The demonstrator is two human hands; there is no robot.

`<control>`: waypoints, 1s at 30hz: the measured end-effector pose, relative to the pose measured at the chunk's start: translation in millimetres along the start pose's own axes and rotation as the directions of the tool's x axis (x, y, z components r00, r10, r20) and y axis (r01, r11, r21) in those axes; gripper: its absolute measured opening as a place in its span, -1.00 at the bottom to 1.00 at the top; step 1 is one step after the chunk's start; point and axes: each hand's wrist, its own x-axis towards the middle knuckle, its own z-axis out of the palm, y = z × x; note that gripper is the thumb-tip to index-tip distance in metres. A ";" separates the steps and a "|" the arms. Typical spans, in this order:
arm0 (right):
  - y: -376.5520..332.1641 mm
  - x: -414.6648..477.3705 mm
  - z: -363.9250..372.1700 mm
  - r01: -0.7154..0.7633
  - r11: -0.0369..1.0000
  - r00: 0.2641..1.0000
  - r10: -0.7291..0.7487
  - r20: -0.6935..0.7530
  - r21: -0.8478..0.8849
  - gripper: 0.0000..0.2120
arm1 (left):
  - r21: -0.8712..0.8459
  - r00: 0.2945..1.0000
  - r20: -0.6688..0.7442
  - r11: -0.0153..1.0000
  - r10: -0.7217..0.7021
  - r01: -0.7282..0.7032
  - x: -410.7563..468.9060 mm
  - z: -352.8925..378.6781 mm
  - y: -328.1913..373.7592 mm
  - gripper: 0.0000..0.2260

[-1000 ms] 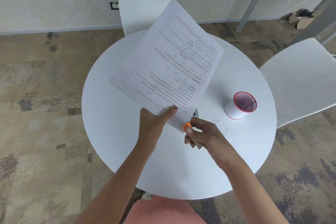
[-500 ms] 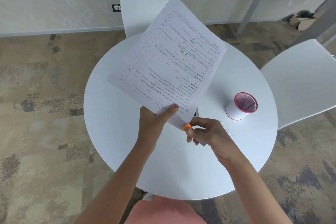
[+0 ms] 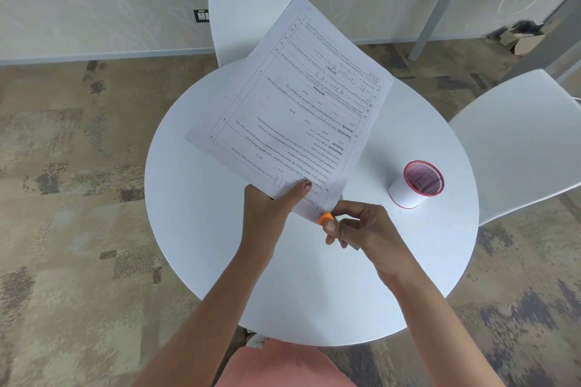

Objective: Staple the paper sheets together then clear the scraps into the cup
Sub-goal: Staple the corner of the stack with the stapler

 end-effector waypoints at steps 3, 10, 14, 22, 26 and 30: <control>0.2 0.3 1.1 0.011 1.000 0.999 -0.011 -0.034 -0.014 -0.84 | -0.008 1.000 -0.012 1.000 0.008 -0.008 -0.8 1.0 1.3 -0.61; -1.3 1.1 5.0 0.069 0.993 0.992 -0.078 -0.098 -0.091 -0.84 | -0.022 0.998 -0.055 1.000 0.005 -0.006 -2.2 4.6 3.9 -0.62; -1.5 2.6 6.0 0.073 0.992 0.990 -0.084 -0.113 -0.100 -0.81 | -0.033 0.998 -0.057 0.999 0.008 -0.010 -3.2 6.7 5.6 -0.54; -1.8 4.7 5.0 0.079 0.989 0.989 -0.094 -0.118 -0.123 -0.80 | -0.042 0.998 -0.068 0.999 -0.016 0.013 -2.0 9.4 9.7 -0.45; -2.5 6.2 4.2 0.092 0.987 0.988 -0.108 -0.115 -0.135 -0.80 | -0.034 0.998 -0.069 0.999 -0.006 0.003 -0.4 9.3 10.1 -0.48; -1.5 8.2 3.8 0.094 0.988 0.987 -0.108 -0.118 -0.122 -0.81 | -0.027 0.997 -0.071 1.000 -0.003 0.001 0.1 10.2 11.4 -0.53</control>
